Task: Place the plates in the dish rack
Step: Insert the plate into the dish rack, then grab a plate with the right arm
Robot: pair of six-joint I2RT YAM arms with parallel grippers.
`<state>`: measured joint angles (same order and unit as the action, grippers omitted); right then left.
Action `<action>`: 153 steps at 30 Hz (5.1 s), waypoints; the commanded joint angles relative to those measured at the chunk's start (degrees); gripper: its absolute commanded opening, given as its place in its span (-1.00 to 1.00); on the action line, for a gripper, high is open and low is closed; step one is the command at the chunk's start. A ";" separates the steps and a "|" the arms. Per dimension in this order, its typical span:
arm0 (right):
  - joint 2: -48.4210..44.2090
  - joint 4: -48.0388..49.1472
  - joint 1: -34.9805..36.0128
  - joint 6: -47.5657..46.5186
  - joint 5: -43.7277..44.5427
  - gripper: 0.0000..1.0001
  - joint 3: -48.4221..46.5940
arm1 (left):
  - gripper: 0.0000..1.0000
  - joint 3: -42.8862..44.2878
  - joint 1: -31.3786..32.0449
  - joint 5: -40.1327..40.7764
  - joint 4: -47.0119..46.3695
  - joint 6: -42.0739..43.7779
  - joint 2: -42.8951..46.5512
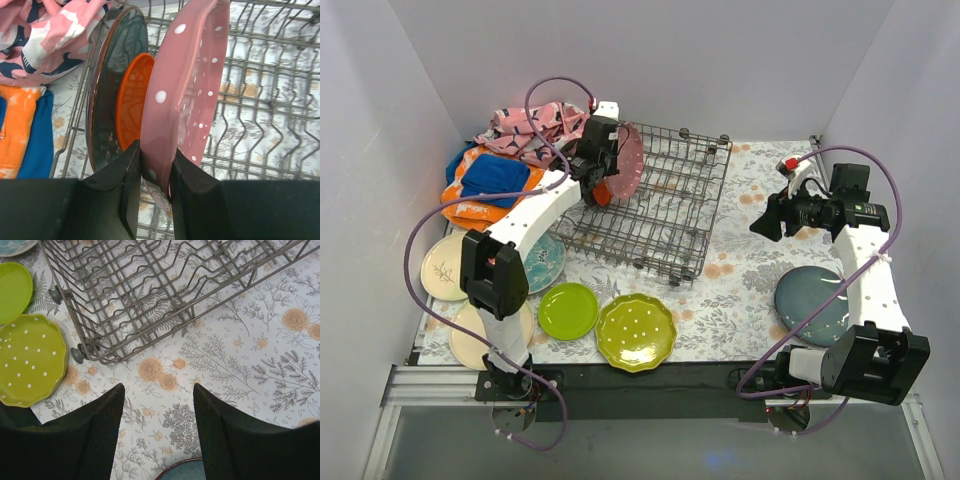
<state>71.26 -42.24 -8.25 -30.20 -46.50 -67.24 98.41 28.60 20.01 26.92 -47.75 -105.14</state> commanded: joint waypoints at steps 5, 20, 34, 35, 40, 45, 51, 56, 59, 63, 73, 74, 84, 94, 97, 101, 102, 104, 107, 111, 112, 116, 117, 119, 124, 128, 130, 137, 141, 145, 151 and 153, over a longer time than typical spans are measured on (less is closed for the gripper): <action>-0.34 1.37 -0.45 -0.30 0.36 0.25 1.76 | -1.00 6.62 -0.12 8.46 -9.60 2.83 -1.29; 1.16 1.90 -0.45 -0.48 0.71 0.25 1.85 | -1.00 6.45 0.75 13.82 -12.94 9.16 -3.14; 1.33 2.42 -0.45 -0.48 1.15 0.25 2.29 | -1.00 2.23 1.46 15.41 -14.87 11.45 -3.84; 1.25 2.51 -0.36 -0.39 1.15 0.25 2.47 | -1.00 2.05 1.46 15.50 -14.96 11.62 -4.02; 0.98 2.51 -0.54 -0.57 1.32 0.25 2.82 | -1.00 1.08 1.55 15.67 -15.14 11.62 -4.37; 0.72 2.60 -0.63 -0.57 1.41 0.25 2.99 | -1.00 -0.50 1.90 15.15 -15.05 11.36 -4.63; 0.72 2.60 -0.63 -0.48 1.24 0.25 2.99 | -1.00 -1.99 2.34 14.44 -14.61 10.74 -5.07; 0.80 2.69 -0.71 -0.57 1.15 0.25 2.99 | -1.00 -2.79 2.69 14.53 -14.35 10.39 -5.33; 0.80 2.69 -0.71 -0.57 1.15 0.25 3.17 | -1.00 -2.61 2.78 14.36 -13.82 9.96 -5.51; 0.72 2.86 -0.63 -0.57 1.15 0.25 3.43 | -1.00 -2.26 2.95 14.00 -12.16 8.64 -5.95; 0.19 2.86 -0.80 -0.74 1.15 0.25 4.05 | -0.51 -0.68 3.13 13.92 -9.34 6.44 -6.39; 0.10 2.95 -0.80 -0.74 1.06 0.25 4.14 | -0.46 -0.42 3.13 14.00 -8.99 6.44 -6.39; -0.42 2.95 -0.80 -0.83 1.06 0.25 4.58 | -0.08 2.75 3.48 15.23 -7.76 6.61 -4.37; -1.57 2.51 -0.80 -2.06 0.71 0.26 4.93 | 0.15 6.09 4.36 15.06 -3.89 3.72 1.24; -2.09 2.16 -0.80 -2.76 0.80 0.27 5.28 | 0.30 6.44 4.36 13.04 -1.79 1.96 4.14; -1.92 0.84 -0.71 -3.99 0.62 0.27 4.84 | 0.38 6.18 4.36 10.14 2.07 -1.90 7.92; -1.92 0.06 -0.71 -4.69 0.71 0.27 4.67 | 0.39 6.00 4.36 9.61 2.70 -2.52 8.63; -1.57 -0.91 -0.80 -5.57 0.71 0.28 4.40 | 0.40 4.78 4.36 8.03 4.36 -4.36 11.61; -0.95 -3.72 -0.80 -8.12 0.71 0.28 3.87 | 0.43 2.06 4.27 4.96 5.86 -5.69 14.87; 0.36 -8.90 -0.63 -12.42 1.06 0.29 3.35 | 0.49 -2.78 4.18 -0.40 7.45 -8.41 22.24; 0.89 -10.74 -0.63 -14.08 1.24 0.29 3.26 | 0.49 -3.74 4.18 -1.63 7.71 -8.85 23.48; 1.86 -15.22 -0.01 -17.87 1.50 0.29 3.43 | 0.50 -9.71 4.10 -7.25 9.72 -11.66 29.37; 1.95 -15.94 0.51 -18.58 1.50 0.29 3.52 | 0.51 -10.86 4.01 -7.87 9.99 -12.45 30.43; 2.12 -18.04 1.13 -20.50 1.50 0.30 3.87 | 0.51 -12.88 4.01 -8.58 10.70 -14.82 34.03; 0.90 -20.51 5.17 -23.15 2.46 0.31 5.28 | 0.52 -22.11 4.01 -11.66 10.09 -19.57 41.59; -0.33 -21.48 10.87 -24.65 3.26 0.32 6.68 | 0.52 -27.30 4.01 -13.33 9.74 -22.74 45.90; -1.30 -21.83 14.92 -25.17 3.43 0.32 7.47 | 0.52 -30.19 4.01 -14.03 9.56 -24.32 47.92; -3.15 -22.01 24.07 -26.14 2.20 0.32 10.11 | 0.52 -37.40 4.01 -16.22 8.86 -28.36 52.32; -4.64 -22.01 28.81 -28.77 2.99 0.33 12.83 | 0.52 -40.22 4.01 -16.85 8.59 -30.21 53.81; -6.66 -21.83 33.38 -31.59 3.17 0.33 14.59 | 0.52 -42.16 4.01 -16.76 8.59 -31.53 55.31; -6.49 -20.43 40.32 -32.03 2.99 0.34 15.83 | 0.52 -45.06 4.01 -17.02 8.59 -33.73 57.33; -5.70 -19.38 43.22 -31.16 3.26 0.34 16.00 | 0.52 -45.67 4.01 -17.11 8.77 -34.25 58.03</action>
<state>65.08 -62.85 31.07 -60.69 -42.52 -52.21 53.95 32.73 3.60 35.53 -80.05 -48.84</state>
